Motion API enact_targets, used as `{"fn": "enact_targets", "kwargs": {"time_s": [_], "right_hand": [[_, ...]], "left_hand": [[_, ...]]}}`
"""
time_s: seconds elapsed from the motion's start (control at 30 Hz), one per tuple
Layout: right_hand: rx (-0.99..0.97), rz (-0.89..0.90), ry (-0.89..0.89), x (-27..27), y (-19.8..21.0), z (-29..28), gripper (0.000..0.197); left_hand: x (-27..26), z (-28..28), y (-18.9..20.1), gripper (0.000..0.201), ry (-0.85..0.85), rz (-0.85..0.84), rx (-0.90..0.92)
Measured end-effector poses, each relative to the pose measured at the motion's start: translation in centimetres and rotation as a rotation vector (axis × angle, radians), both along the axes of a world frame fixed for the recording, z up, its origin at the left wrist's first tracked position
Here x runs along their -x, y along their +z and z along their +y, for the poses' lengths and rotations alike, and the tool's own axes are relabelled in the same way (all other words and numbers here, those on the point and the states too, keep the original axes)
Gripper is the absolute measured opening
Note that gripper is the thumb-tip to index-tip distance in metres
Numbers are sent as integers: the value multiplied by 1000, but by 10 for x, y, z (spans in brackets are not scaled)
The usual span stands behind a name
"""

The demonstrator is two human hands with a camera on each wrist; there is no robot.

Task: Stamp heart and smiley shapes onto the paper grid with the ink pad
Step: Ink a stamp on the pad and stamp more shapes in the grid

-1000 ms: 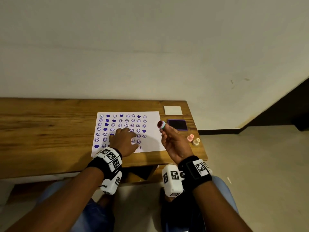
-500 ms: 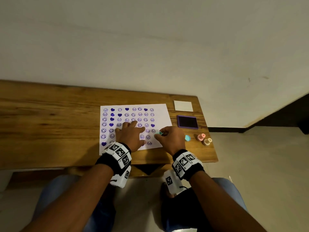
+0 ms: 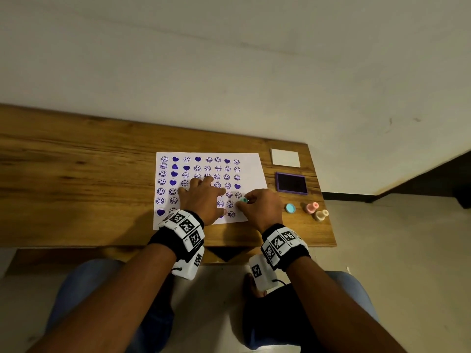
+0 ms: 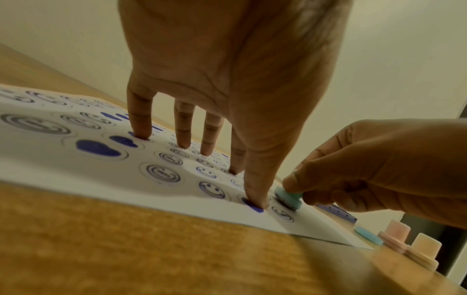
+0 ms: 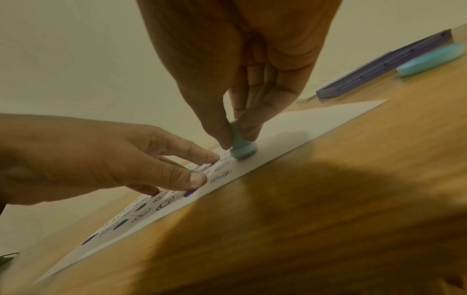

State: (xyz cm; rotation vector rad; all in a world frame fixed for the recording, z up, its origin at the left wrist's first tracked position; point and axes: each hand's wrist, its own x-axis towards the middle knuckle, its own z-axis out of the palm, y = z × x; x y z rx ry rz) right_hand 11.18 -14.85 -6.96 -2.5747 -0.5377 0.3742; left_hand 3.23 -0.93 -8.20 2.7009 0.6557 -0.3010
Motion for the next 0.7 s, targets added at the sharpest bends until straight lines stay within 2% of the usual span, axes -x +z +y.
{"fn": "enact_targets", "kwargs": {"time_s": [0.27, 0.43, 0.7], "right_hand": [[116, 37, -30, -12, -3, 15, 24], [213, 61, 7, -26, -5, 22, 30], [172, 47, -14, -24, -10, 24, 25]], "left_hand": [[-1, -1, -3, 58, 18, -17, 14], [-2, -1, -5, 56, 32, -31, 30], [-4, -2, -2, 57, 43, -3, 40]]}}
